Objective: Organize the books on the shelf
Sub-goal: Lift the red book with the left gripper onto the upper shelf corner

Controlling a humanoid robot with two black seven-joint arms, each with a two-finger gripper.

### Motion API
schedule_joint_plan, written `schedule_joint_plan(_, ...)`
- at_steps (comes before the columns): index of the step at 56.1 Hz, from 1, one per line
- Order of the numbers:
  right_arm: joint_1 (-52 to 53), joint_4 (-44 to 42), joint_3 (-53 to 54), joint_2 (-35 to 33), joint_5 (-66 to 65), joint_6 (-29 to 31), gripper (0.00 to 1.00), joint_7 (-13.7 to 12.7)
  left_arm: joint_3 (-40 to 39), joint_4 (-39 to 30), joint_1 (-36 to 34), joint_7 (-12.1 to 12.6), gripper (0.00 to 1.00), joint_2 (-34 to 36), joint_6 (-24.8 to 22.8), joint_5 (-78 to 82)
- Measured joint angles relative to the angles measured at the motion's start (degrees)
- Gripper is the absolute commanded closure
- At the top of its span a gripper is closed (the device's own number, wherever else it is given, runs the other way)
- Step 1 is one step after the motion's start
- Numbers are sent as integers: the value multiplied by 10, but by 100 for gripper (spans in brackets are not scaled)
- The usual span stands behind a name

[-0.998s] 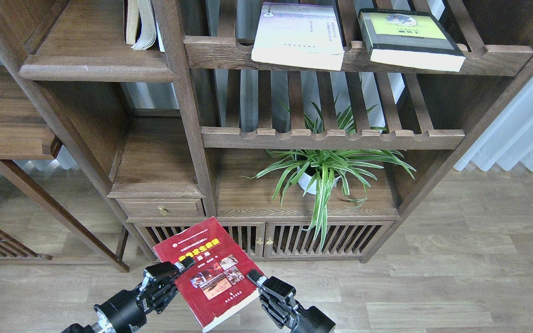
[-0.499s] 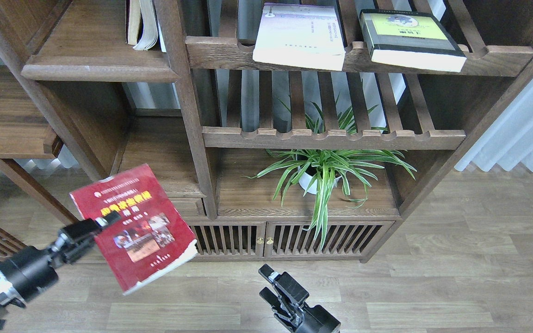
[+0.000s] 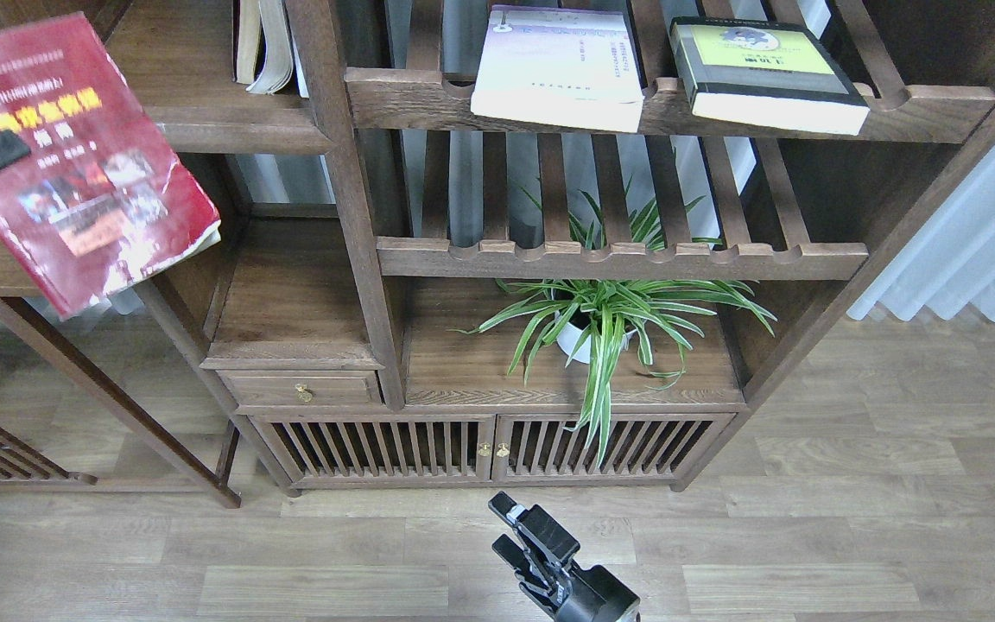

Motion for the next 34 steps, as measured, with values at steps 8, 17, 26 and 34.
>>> schedule_joint_plan(8, 5, 4, 0, 0, 0, 0, 2, 0, 54, 41, -105, 9, 92, 29, 0, 33)
schedule_joint_plan(17, 5, 6, 1, 0, 0, 0, 2, 1, 110, 82, -196, 10, 90, 32, 0, 90)
schedule_joint_plan(26, 6, 7, 2, 0, 1, 0, 2, 1, 152, 126, -270, 10, 90, 23, 0, 130)
schedule_joint_plan(34, 6, 9, 1, 0, 1, 0, 2, 1, 186, 158, -339, 10, 90, -13, 0, 165)
